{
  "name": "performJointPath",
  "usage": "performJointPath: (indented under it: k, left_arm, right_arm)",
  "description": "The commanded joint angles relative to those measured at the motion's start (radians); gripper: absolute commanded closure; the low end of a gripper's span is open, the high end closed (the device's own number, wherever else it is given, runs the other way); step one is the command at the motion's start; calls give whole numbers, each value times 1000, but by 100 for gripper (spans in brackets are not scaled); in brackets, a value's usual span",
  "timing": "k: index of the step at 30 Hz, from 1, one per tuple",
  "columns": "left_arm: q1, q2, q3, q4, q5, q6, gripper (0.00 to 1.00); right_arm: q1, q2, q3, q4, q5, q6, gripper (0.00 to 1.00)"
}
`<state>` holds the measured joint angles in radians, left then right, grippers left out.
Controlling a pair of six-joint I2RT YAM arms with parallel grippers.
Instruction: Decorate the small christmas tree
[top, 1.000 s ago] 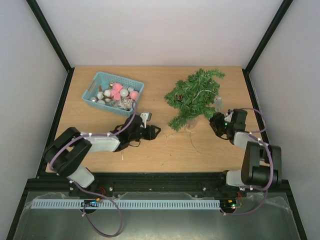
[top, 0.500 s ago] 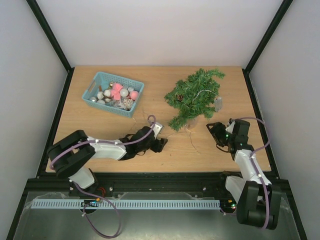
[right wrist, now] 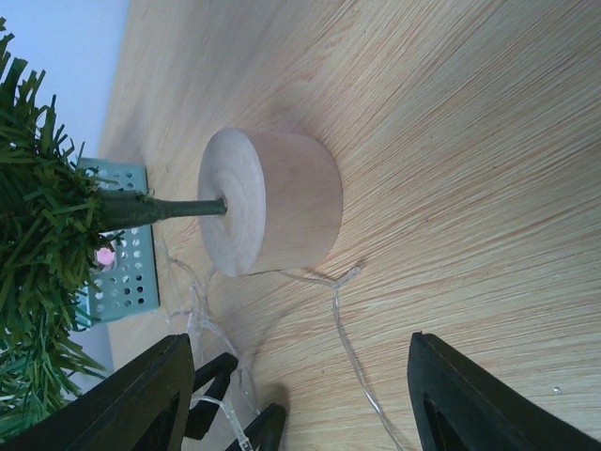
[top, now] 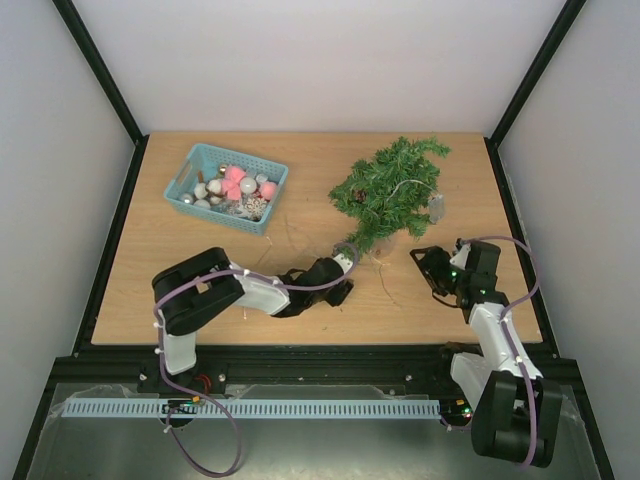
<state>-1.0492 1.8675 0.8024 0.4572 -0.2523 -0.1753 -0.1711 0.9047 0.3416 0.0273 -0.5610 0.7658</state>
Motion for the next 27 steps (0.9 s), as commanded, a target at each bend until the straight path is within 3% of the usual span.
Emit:
performJointPath:
  k: [1, 3, 7, 9, 18, 27]
  left_arm:
    - [-9, 53, 46, 0, -71, 35, 36]
    - [-12, 61, 53, -5, -94, 28, 47]
    - [-21, 49, 57, -42, -124, 7, 85]
    - [-35, 32, 55, -87, -140, -11, 97]
    - [-142, -193, -52, -311, -192, -114, 98]
    - [-144, -555, -92, -536, -102, -174, 98]
  right_arm:
    - [-5, -18, -23, -30, -41, -10, 36]
    - [-5, -23, -28, -33, -50, -13, 36]
    - [-5, -56, -29, -59, -50, -26, 36]
    - [-5, -76, -29, -79, -57, -32, 36]
    - [-5, -229, 10, -237, -108, -53, 36]
    - [-5, -330, 134, -450, -153, -126, 38]
